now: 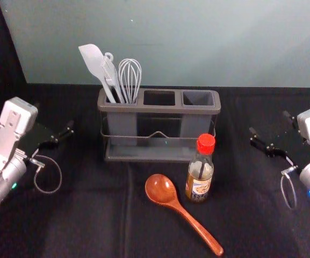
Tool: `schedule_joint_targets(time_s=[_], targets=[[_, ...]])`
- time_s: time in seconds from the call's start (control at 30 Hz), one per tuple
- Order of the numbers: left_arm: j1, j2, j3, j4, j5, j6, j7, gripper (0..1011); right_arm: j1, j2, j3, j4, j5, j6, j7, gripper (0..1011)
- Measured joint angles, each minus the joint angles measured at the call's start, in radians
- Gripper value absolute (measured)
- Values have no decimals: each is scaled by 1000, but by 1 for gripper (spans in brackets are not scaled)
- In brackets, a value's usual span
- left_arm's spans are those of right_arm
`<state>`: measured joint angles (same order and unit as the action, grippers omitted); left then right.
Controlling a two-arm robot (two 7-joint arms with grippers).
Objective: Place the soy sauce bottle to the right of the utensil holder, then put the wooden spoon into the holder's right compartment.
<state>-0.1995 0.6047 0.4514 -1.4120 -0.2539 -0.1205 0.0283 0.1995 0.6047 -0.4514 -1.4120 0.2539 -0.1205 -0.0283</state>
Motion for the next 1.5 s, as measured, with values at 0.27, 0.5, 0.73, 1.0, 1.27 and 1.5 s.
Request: schedule_joint_targets(time_s=[0.27,0.5,0.73,1.0,1.27,1.5], targets=[[0,0,0,0,0,0,0,1005,0,0,0,0,0,0,0,1003],[0,0,0,0,0,0,0,1005,0,0,0,0,0,0,0,1002],[0,0,0,0,0,0,0,1005,0,0,0,0,0,0,0,1003],[0,0,0,0,0,0,0,1005,0,0,0,0,0,0,0,1002],[0,0,0,0,0,0,0,1005,0,0,0,0,0,0,0,1002],[0,0,0,0,0,0,0,1005,0,0,0,0,0,0,0,1003]])
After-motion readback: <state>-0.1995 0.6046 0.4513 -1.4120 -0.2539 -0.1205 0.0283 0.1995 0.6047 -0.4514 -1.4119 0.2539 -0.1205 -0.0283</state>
